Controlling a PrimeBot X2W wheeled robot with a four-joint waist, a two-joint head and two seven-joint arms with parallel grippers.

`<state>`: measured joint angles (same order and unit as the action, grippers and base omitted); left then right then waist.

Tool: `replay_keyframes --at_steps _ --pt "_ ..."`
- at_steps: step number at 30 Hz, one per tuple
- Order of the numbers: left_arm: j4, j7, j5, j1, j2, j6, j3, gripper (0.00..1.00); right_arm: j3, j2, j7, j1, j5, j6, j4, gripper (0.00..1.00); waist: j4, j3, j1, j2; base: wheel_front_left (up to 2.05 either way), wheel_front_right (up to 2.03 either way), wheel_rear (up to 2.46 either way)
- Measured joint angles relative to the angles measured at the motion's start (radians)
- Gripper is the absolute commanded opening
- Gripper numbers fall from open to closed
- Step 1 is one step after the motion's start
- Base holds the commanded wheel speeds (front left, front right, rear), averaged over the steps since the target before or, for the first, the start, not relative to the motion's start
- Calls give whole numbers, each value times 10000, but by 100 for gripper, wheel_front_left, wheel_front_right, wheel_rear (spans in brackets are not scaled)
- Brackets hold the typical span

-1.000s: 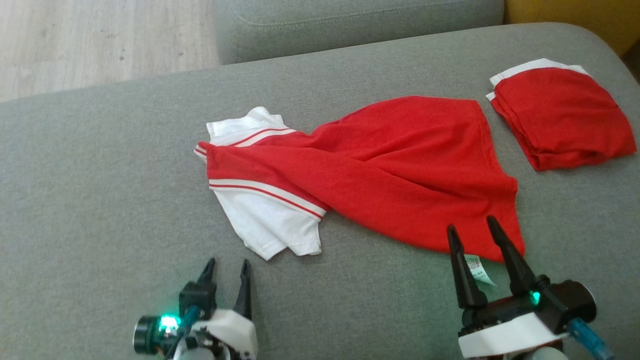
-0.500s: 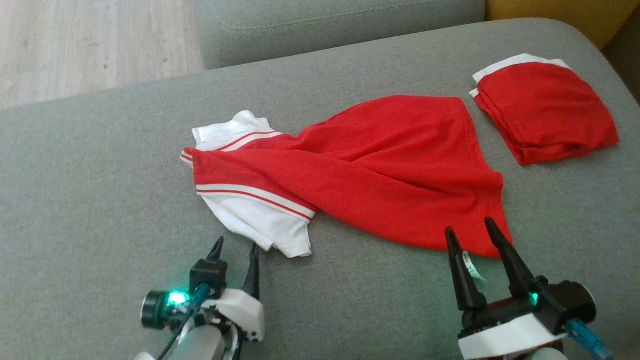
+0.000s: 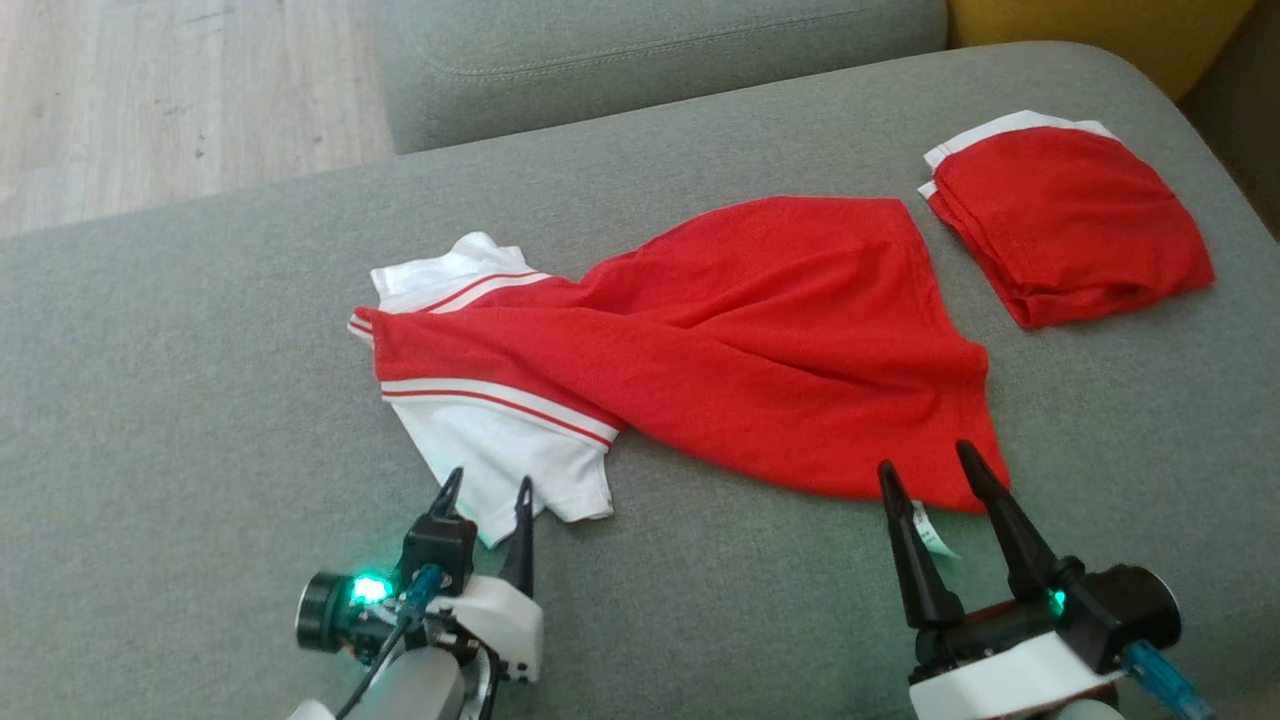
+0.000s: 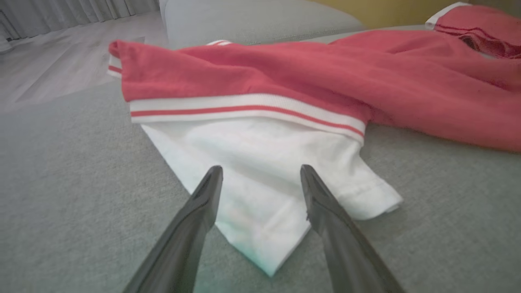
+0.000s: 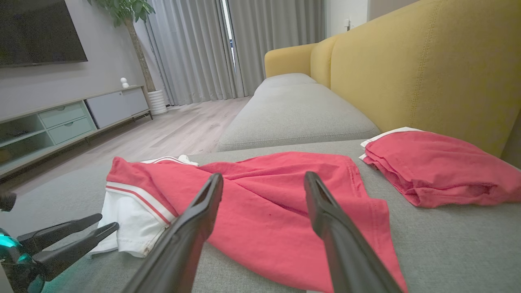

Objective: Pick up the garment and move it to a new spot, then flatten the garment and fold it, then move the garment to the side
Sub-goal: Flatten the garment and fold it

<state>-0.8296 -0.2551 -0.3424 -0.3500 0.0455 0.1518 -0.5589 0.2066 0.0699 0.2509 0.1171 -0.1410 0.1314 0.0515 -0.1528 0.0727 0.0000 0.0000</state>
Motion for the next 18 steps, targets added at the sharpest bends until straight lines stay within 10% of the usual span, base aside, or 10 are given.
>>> replay_keyframes --at_steps 7,18 --pt "86 0 -360 189 0 842 483 100 -29 6 0 1 0 0 0 100 -133 25 1 0 0 0 0" --pt "1329 -21 -740 1930 6 972 299 100 -217 6 0 198 -2 0 -12 100 -120 23 0 0 0 0 0"
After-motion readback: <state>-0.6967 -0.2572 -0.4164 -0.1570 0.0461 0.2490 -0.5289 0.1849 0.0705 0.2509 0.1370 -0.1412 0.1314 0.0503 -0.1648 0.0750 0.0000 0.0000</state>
